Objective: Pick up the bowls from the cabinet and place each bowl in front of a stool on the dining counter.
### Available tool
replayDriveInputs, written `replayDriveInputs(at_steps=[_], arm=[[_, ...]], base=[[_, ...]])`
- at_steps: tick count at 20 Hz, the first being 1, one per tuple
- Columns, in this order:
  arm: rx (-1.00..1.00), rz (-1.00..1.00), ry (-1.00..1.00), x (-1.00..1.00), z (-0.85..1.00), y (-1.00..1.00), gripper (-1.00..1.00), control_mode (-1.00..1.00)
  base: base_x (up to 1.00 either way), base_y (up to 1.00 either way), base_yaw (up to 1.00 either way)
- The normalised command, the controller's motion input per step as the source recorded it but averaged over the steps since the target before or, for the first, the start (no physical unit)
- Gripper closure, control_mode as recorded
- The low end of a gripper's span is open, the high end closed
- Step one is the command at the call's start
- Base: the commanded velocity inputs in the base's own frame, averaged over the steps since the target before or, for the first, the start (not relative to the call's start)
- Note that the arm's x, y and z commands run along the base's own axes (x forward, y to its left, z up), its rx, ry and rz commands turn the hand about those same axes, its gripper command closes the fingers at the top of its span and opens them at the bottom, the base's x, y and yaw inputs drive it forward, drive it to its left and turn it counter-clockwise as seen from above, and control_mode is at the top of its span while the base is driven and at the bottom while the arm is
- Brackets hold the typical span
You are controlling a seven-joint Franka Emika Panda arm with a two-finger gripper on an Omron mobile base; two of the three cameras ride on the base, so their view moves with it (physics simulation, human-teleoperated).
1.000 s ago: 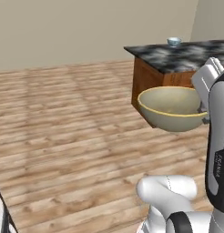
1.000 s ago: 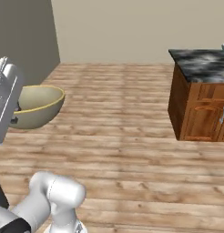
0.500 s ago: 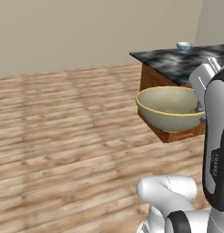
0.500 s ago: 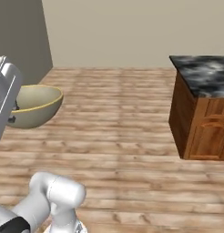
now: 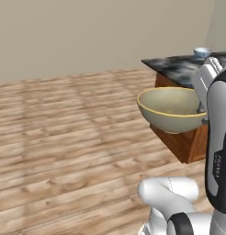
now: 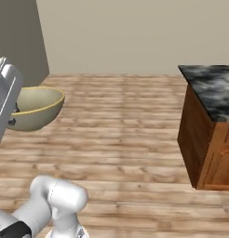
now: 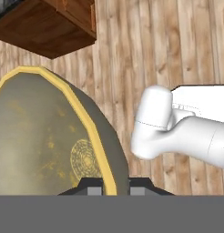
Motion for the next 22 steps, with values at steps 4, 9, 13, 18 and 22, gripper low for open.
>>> replayDriveInputs(at_steps=[4, 9, 13, 18, 22], arm=[[0.00, 0.00, 0.00, 0.00, 0.00, 0.00, 1.00, 1.00], [0.00, 0.00, 0.00, 0.00, 0.00, 0.00, 1.00, 1.00], [0.00, 0.00, 0.00, 0.00, 0.00, 0.00, 1.00, 1.00], [0.00, 0.00, 0.00, 0.00, 0.00, 0.00, 1.00, 1.00], [0.00, 0.00, 0.00, 0.00, 0.00, 0.00, 1.00, 1.00]], base=[[1.00, 0.09, 0.00], [1.00, 0.21, 0.00], [1.00, 0.40, 0.00], [1.00, 0.53, -0.01], [1.00, 0.65, -0.13]])
